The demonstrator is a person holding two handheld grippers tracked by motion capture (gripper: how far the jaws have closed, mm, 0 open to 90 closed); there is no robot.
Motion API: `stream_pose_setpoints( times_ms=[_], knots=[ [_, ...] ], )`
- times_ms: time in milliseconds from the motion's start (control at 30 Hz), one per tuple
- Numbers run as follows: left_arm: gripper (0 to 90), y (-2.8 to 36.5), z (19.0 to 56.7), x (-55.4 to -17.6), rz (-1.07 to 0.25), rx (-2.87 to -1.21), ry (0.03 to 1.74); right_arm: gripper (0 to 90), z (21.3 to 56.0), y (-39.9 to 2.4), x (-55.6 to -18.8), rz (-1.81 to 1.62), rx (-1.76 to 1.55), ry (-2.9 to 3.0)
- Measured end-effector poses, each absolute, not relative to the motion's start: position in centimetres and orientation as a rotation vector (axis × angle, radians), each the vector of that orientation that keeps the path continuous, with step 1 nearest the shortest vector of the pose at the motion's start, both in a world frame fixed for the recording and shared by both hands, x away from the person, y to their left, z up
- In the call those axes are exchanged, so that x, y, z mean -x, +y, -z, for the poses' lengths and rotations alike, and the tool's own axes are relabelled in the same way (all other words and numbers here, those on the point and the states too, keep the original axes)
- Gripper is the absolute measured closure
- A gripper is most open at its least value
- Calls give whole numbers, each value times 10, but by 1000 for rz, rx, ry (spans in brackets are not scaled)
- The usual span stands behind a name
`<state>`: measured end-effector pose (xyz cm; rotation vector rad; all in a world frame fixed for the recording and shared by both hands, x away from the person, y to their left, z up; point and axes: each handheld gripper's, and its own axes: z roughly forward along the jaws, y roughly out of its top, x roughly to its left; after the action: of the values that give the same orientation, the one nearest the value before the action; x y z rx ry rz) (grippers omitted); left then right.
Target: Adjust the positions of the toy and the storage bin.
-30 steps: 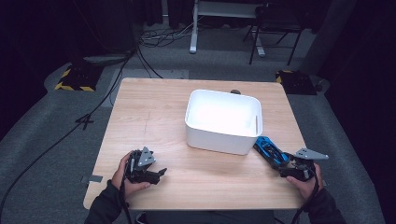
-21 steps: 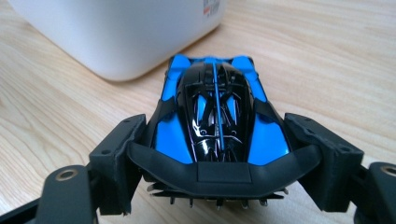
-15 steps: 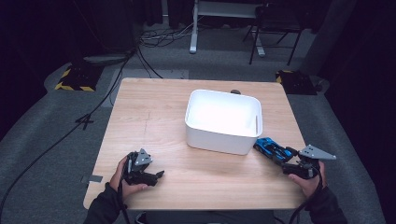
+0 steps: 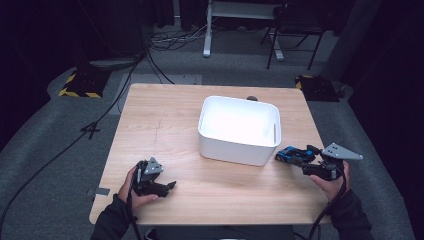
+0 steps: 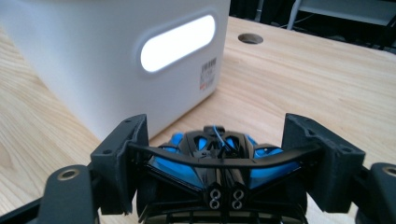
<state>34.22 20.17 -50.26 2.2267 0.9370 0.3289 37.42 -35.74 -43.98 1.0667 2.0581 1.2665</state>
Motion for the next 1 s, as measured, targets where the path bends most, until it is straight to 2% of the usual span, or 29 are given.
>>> stream_pose_setpoints(
  times_ms=[1000],
  knots=[
    [159,202,503,-342,-327,-2226,937,243,405,-357,-384,-1322,-1057,2030]
  ],
)
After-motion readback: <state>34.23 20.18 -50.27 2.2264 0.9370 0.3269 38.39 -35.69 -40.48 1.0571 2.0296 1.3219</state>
